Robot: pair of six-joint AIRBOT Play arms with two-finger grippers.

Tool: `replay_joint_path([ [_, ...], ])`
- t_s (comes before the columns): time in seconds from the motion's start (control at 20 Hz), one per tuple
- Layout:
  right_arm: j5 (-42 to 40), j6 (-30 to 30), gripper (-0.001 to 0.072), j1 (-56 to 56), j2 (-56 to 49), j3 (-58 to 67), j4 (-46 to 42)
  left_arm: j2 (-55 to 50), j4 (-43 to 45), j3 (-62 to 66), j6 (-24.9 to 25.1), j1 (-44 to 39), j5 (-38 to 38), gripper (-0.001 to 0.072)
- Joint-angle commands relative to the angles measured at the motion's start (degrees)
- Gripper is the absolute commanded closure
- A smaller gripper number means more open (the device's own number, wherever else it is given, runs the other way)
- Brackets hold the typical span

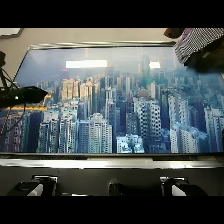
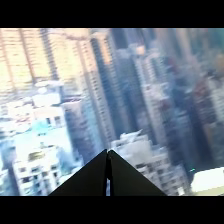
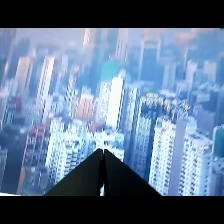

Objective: Fold the clothes and pants, and hang the long-sleeved shirts on hangers.

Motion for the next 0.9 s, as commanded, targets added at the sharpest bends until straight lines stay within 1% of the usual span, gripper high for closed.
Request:
replay_joint_path([
  [0.0,-1.2,-1.84,0.0687,7.74,4.96,-18.58,-2.95,1.49,9.05,-3.43,-0.87,-3.26,-0.35,0.0682],
  [0.15,-4.94,-1.31,0.0686,10.8,5.35,-25.22,-3.54,1.4,11.23,-6.05,-0.94,-5.53,3.21,0.0682],
  [0.3,-7.76,-1.09,0.0686,12.37,5.35,-28.63,-4.76,1.4,16.59,-6.23,-0.9,-6.88,3.67,0.068],
  [0.85,-8.55,-1.16,0.0682,12.37,5.35,-29.97,-5.57,1.4,16.92,-6.23,-0.9,-6.88,3.87,0.0675],
])
